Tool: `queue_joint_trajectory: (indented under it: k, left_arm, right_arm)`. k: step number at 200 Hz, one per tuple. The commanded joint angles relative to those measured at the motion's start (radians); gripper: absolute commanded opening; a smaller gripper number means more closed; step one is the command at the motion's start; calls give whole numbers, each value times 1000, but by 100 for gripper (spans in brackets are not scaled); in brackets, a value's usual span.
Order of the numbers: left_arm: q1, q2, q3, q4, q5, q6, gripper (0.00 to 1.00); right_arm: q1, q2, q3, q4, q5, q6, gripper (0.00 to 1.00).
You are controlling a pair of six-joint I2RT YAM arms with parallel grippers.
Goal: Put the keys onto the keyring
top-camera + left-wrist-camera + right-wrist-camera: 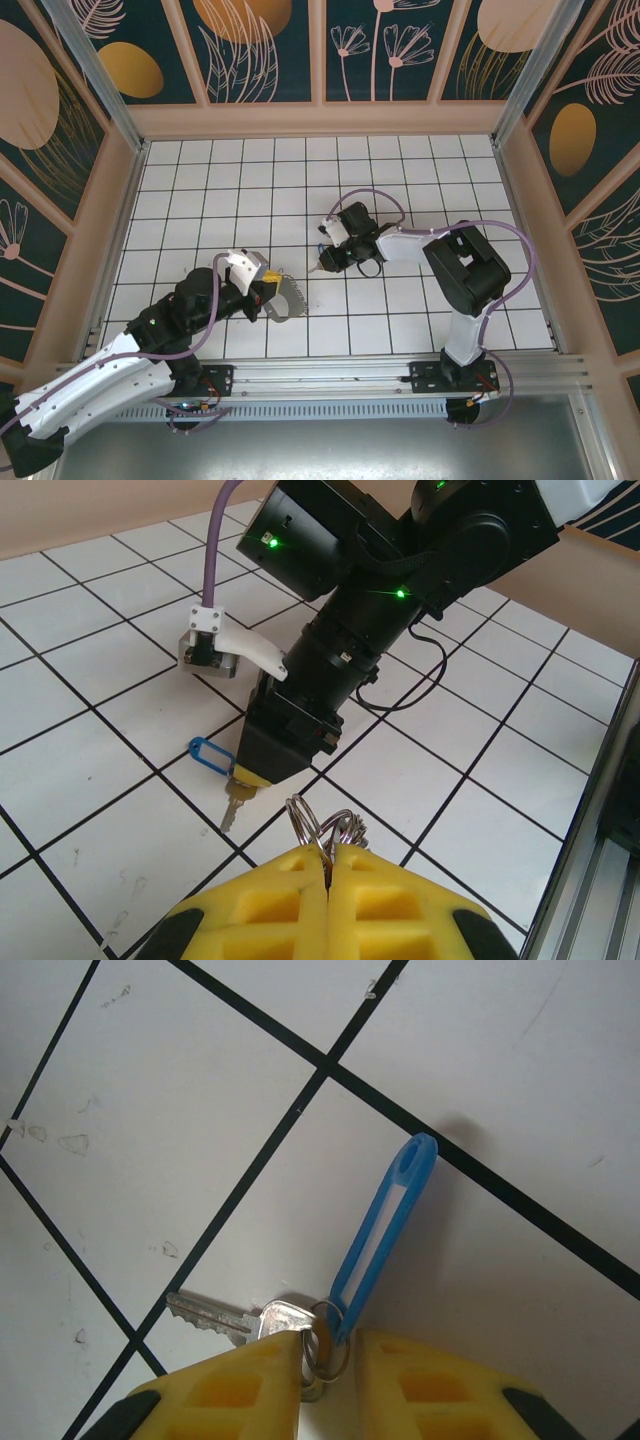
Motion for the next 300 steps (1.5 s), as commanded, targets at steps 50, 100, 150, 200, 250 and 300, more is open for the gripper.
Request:
queue_joint_trajectory:
  k: [50,100,150,200,250,300]
  left_arm:
    - [-1,-11,17,47,7,14,0]
    - [0,-11,18,45,6,14,0]
    - [0,-9,25,41,0,16,0]
    - [0,30,54,33,-2,25,0]
    - [0,90,83,52,12,27,0]
    - [-1,99,81,50,8,26,0]
  right_arm:
    - [-1,34,20,49,-33,23,17]
    - [-6,18,6,56,-17,18,2]
    - [-7,-76,-60,90,-21,-33,0]
    - [22,-381,-277,268,-101,-168,0]
    - [8,-391,-266,138,-87,-125,0]
    - [22,-318,-278,86,-67,-7,0]
